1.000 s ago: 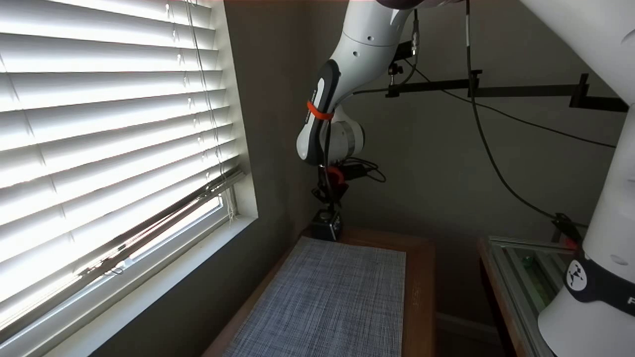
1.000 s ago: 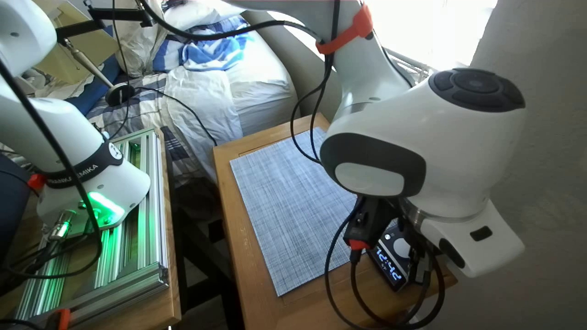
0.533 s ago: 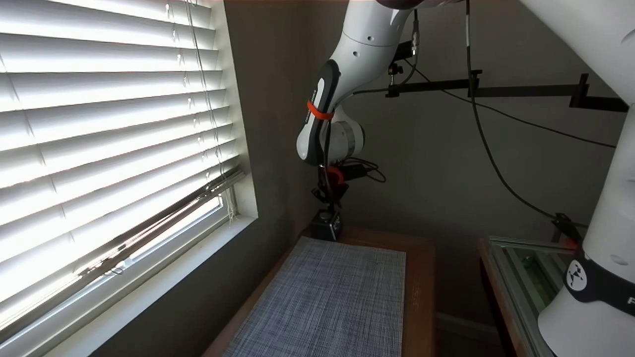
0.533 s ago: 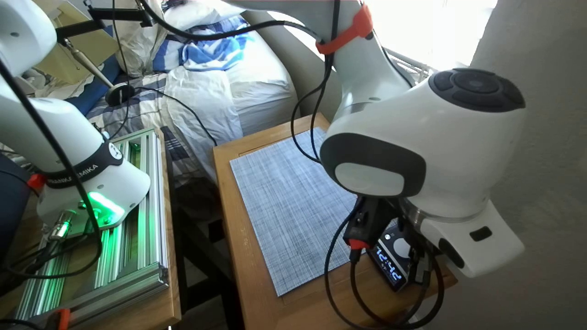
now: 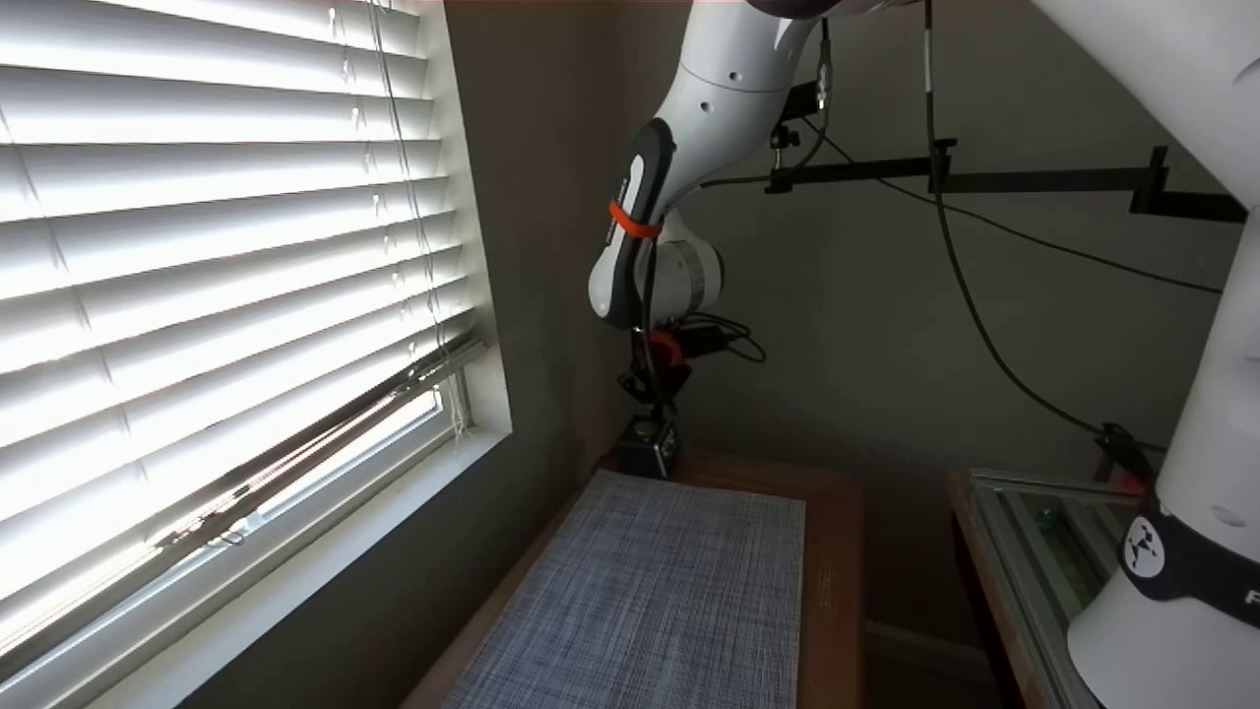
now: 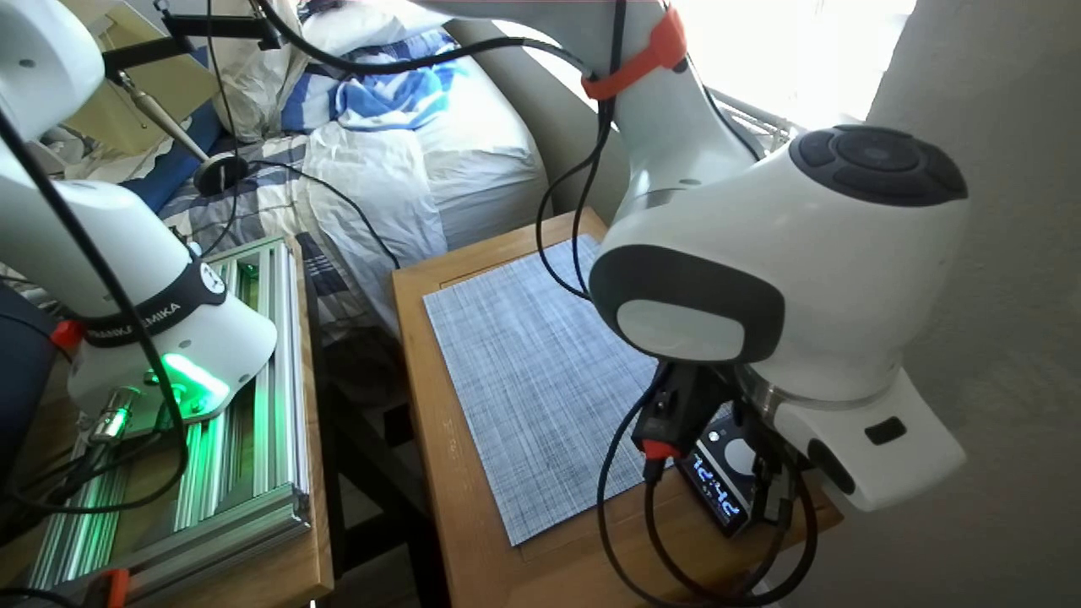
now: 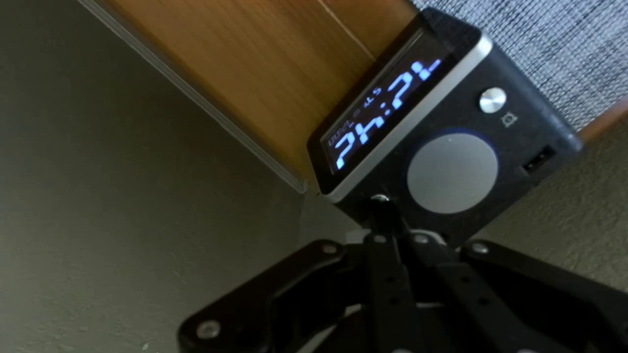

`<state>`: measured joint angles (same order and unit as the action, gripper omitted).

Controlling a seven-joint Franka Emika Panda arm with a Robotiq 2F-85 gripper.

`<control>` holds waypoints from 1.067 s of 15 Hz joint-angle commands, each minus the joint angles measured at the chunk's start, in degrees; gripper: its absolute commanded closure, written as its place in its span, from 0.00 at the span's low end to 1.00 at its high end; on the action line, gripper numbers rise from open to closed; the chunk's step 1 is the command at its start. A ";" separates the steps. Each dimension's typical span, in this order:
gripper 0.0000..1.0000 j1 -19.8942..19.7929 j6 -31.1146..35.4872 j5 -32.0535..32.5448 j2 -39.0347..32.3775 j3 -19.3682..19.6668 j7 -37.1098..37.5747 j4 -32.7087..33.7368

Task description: Press the button on the clock

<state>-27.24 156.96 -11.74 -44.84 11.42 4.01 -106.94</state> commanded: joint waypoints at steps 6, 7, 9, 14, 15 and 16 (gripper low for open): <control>1.00 -1.33 2.70 -1.90 1.21 -1.38 -1.09 -0.96; 1.00 -1.39 3.38 -1.86 1.70 -1.42 -1.21 -1.28; 1.00 -1.57 4.59 -1.81 2.76 -1.62 -1.40 -1.86; 0.67 -1.87 2.70 -1.76 4.27 -1.99 -1.31 -2.22; 0.61 -1.70 2.61 -1.57 4.54 -1.80 -1.26 -2.47; 0.53 -1.41 2.25 -1.26 4.81 -1.52 -1.21 -2.74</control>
<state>-28.01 160.25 -11.75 -42.22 10.58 4.02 -107.73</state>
